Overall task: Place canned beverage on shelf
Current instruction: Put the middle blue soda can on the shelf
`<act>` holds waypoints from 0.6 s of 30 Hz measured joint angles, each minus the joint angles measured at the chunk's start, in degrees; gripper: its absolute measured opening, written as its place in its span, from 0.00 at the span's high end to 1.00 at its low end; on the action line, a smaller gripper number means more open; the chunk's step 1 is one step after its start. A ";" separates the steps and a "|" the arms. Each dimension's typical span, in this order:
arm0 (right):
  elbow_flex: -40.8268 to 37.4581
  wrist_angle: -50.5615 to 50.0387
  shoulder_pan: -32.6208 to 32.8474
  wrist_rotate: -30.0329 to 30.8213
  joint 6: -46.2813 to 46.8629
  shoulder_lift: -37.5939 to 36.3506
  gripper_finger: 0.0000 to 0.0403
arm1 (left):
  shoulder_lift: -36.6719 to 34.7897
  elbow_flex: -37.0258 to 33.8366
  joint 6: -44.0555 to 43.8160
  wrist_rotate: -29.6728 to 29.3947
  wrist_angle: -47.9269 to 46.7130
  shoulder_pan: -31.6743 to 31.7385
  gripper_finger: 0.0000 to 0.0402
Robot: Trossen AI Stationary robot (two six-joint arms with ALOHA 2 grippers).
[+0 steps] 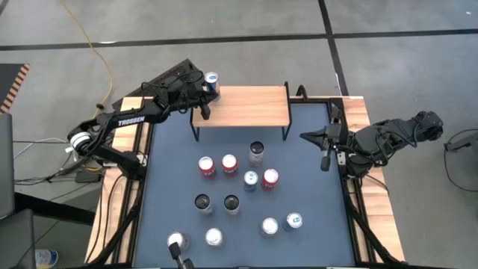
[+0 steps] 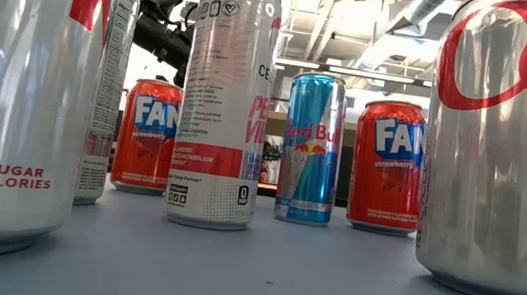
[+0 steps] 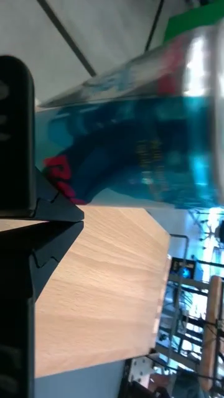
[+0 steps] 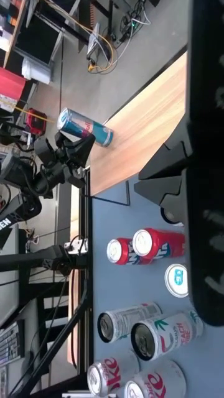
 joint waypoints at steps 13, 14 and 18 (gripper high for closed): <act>0.00 0.00 -0.07 0.09 0.00 0.00 1.00 | 0.00 0.00 0.72 -0.63 -0.02 0.00 1.00; 0.00 0.02 -0.07 0.09 0.01 0.00 1.00 | 0.00 0.00 0.79 -0.75 -0.02 0.00 1.00; 0.00 0.15 -0.07 0.09 0.04 0.00 1.00 | 0.00 0.00 1.49 -2.05 0.00 0.00 1.00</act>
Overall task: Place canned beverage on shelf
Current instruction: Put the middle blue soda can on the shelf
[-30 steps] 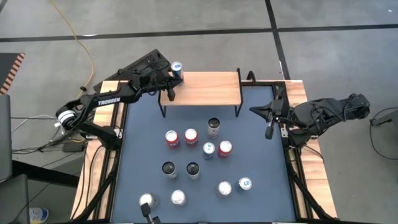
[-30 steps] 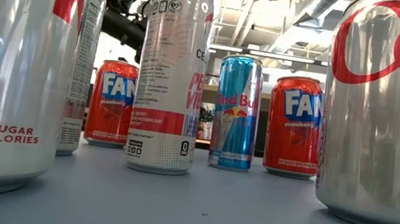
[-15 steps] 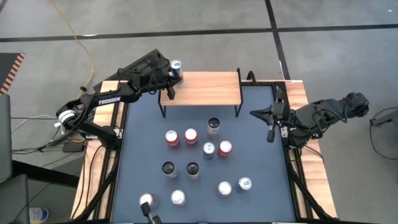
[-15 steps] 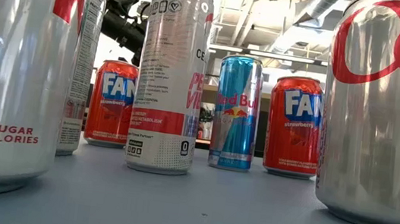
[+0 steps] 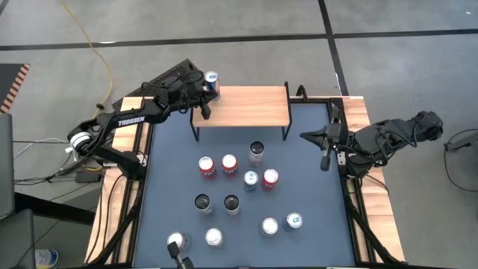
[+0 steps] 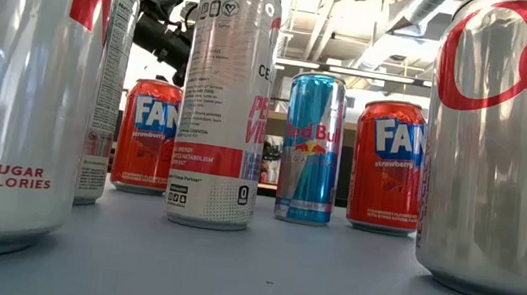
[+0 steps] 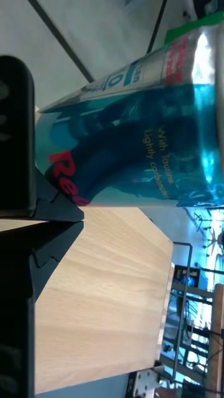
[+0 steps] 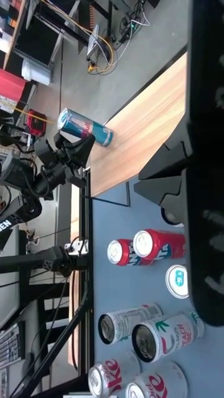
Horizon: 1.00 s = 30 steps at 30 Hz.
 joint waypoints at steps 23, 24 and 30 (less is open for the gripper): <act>-0.04 0.88 -0.17 0.26 -0.04 3.49 1.00 | 0.02 -0.02 1.99 -2.02 0.59 0.02 1.00; -0.04 0.86 -0.17 0.28 -0.04 3.69 1.00 | 0.02 -0.02 2.12 -2.47 0.63 0.02 1.00; -0.04 0.94 -0.17 0.36 -0.07 4.09 1.00 | 0.02 0.69 2.33 -2.92 0.49 0.28 1.00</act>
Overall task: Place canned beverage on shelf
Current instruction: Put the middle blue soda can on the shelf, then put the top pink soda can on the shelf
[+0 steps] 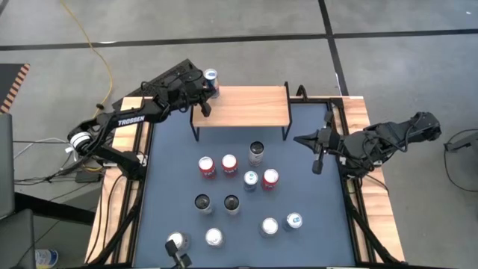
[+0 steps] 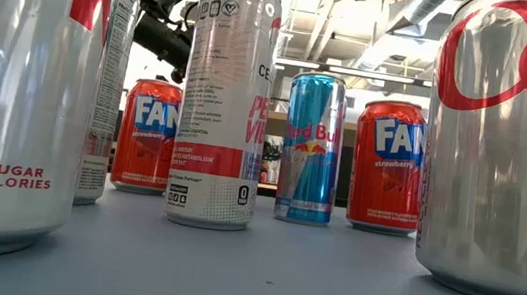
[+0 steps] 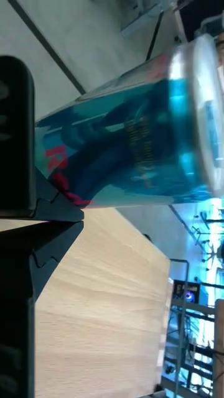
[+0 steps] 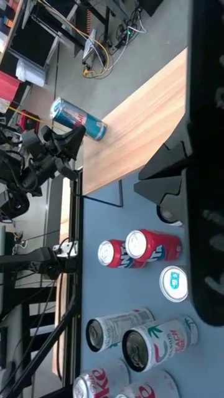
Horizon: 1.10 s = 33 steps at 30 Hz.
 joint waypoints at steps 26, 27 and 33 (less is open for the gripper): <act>0.02 -4.96 -3.51 -3.14 5.14 10.93 0.45 | -11.89 0.89 -10.56 21.57 -15.57 -7.41 1.00; 0.02 -4.62 -4.31 -3.14 5.12 12.02 0.40 | -13.66 0.89 -11.06 23.16 -16.36 -8.10 1.00; 0.02 -3.26 -10.89 -6.56 5.34 19.08 0.26 | -23.43 0.89 -12.52 25.05 -20.02 -13.14 1.00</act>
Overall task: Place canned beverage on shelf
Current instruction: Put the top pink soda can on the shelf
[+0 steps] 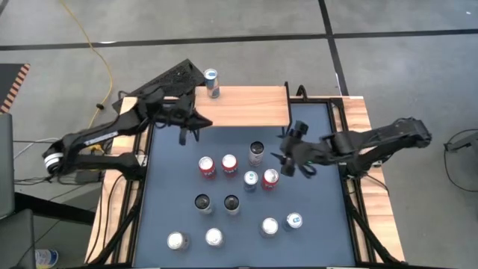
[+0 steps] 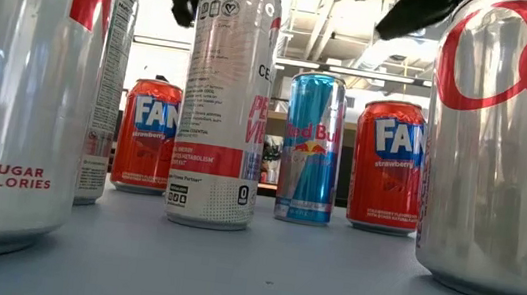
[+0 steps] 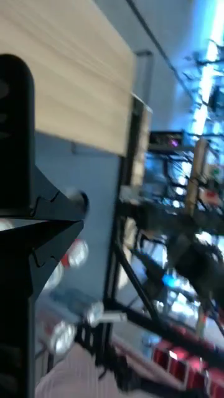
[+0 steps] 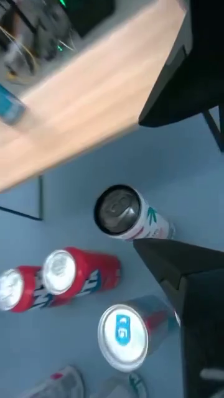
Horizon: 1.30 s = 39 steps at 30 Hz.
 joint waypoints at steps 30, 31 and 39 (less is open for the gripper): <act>-21.11 47.68 -13.36 -21.10 -11.27 6.37 0.24 | -12.58 0.04 -0.67 -6.03 0.09 -13.38 0.73; -21.14 47.95 -13.78 -21.70 -11.38 6.95 0.24 | -12.43 0.04 -1.01 -6.02 0.26 -13.37 0.73; -21.11 48.42 -14.97 -23.98 -11.39 10.59 0.24 | -12.33 0.04 -2.06 -5.30 0.17 -13.37 0.73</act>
